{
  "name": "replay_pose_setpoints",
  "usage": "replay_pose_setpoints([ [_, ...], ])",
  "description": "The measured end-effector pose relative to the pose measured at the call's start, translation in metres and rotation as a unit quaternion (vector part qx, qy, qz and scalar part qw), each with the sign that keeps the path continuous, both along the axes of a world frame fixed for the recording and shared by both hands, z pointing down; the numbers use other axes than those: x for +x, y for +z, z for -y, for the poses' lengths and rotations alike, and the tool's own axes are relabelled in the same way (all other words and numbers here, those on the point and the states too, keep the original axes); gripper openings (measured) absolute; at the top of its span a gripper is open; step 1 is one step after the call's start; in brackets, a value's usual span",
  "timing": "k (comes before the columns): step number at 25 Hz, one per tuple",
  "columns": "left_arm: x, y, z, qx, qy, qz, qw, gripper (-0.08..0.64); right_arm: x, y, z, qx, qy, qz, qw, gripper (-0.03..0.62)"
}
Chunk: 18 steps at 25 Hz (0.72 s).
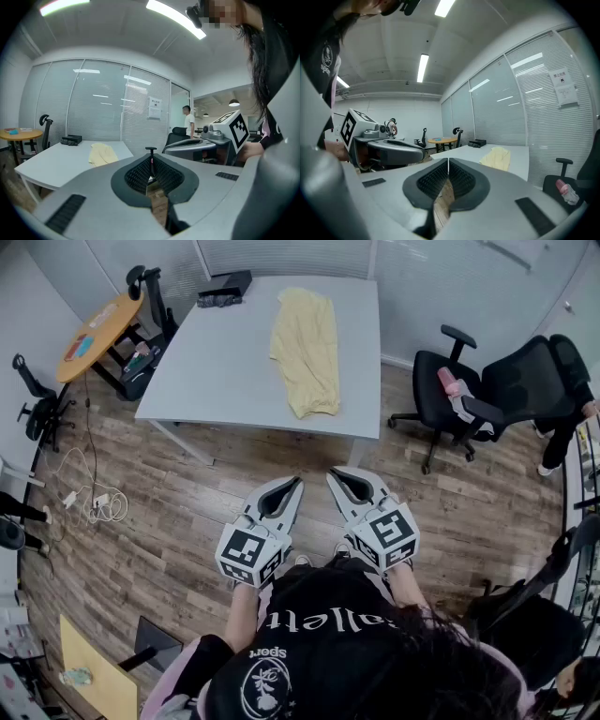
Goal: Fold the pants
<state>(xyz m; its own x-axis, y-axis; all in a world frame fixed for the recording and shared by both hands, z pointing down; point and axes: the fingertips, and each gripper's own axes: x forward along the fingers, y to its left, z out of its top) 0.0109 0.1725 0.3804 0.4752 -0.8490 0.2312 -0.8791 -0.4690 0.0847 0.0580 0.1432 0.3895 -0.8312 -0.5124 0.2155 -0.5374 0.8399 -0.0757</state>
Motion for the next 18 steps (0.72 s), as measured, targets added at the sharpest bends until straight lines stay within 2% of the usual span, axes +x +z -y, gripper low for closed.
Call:
replay_pose_setpoints([
  [18,0.027,0.002,0.04,0.002,-0.016,0.009,0.9998,0.033,0.031,0.004,0.04,-0.003,-0.012,0.014,1.0,0.026],
])
